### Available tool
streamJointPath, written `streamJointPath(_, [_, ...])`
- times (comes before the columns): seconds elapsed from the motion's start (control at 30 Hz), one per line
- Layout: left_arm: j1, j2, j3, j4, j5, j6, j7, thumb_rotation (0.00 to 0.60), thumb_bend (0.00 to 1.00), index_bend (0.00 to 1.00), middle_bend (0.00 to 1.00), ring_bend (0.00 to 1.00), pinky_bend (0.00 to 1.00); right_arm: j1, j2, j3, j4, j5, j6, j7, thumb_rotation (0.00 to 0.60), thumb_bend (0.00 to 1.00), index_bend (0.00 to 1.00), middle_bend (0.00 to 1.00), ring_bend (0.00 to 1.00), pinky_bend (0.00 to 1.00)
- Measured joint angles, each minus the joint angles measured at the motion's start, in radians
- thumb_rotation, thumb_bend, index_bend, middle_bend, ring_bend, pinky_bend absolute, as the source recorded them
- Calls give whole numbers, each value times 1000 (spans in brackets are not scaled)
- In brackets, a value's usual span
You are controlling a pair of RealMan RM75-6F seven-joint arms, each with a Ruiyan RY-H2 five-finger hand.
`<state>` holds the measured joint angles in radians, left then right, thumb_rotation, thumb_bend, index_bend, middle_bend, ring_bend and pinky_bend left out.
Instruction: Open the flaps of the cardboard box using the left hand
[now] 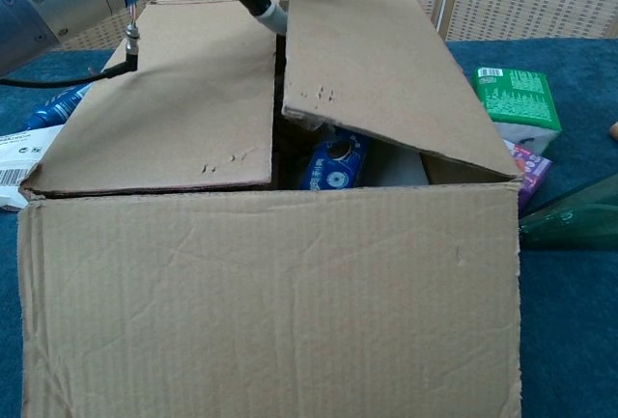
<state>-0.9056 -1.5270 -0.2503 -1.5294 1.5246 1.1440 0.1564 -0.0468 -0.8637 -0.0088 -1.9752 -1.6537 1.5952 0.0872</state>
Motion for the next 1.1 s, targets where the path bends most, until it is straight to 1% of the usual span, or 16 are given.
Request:
streamJointPath(0.2, [-29, 7, -47, -18, -7, 1, 20, 600, 0, 0, 0, 0, 82, 0, 6, 1, -1, -1, 3, 15, 600, 0, 0, 0, 0, 0])
streamJointPath(0.3, [-58, -4, -81, -23, -25, -8, 37, 600, 0, 0, 0, 0, 82, 0, 10, 2, 0, 2, 5, 27, 600, 0, 0, 0, 0, 0])
streamJointPath(0.5, [-137, -92, -139, 2, -48, -13, 78, 600, 0, 0, 0, 0, 82, 4, 20, 5, 2, 11, 0, 51, 600, 0, 0, 0, 0, 0])
streamJointPath(0.7, [-251, -197, -206, 94, -86, -39, 112, 600, 0, 0, 0, 0, 86, 13, 17, 9, -1, 19, -16, 40, 600, 0, 0, 0, 0, 0])
streamJointPath(0.83, [-324, -262, -256, 151, -141, -56, 159, 600, 0, 0, 0, 0, 91, 18, 17, 16, -4, 36, -21, 39, 600, 0, 0, 0, 0, 0])
streamJointPath(0.93, [-338, -279, -262, 160, -174, -59, 190, 600, 0, 0, 0, 0, 92, 20, 19, 17, -5, 40, -24, 41, 600, 0, 0, 0, 0, 0])
streamJointPath(1.1, [-319, -260, -241, 135, -182, -46, 199, 600, 0, 0, 0, 0, 93, 18, 23, 16, -8, 34, -22, 46, 600, 0, 0, 0, 0, 0])
